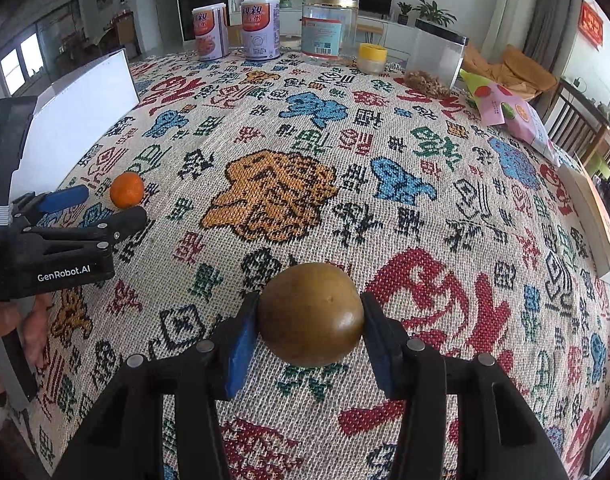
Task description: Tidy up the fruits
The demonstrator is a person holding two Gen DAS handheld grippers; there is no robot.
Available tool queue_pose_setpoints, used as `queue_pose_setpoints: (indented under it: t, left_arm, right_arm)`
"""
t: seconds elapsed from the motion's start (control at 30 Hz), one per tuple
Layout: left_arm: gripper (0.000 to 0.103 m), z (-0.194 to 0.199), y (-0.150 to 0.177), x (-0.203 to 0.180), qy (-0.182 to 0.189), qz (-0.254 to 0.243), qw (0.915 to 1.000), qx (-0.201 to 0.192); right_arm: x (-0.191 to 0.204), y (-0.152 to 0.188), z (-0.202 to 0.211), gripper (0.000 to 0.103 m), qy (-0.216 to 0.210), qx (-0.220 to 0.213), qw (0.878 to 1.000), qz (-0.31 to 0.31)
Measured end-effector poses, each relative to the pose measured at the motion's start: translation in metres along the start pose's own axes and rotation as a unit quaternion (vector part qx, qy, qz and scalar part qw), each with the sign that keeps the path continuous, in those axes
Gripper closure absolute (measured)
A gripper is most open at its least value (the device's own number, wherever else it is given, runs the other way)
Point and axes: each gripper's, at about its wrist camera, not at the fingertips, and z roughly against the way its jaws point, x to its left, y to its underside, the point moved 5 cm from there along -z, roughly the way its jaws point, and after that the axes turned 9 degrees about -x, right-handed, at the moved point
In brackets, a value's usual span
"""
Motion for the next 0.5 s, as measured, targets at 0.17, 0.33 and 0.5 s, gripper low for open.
queue_pose_setpoints:
  t: [0.17,0.33,0.5]
  left_arm:
    - [0.002,0.0,0.0,0.0,0.0,0.0,1.0,0.0]
    - [0.002,0.0,0.0,0.0,0.0,0.0,1.0,0.0]
    - [0.002,0.0,0.0,0.0,0.0,0.0,1.0,0.0]
  right_arm:
    - [-0.011,0.023,0.016,0.006,0.012,-0.036,0.995,-0.097]
    - [-0.02,0.044,0.024,0.003,0.072,-0.032,0.987,-0.14]
    - [-0.022,0.048,0.024,0.0,0.099,-0.018,0.986,-0.132]
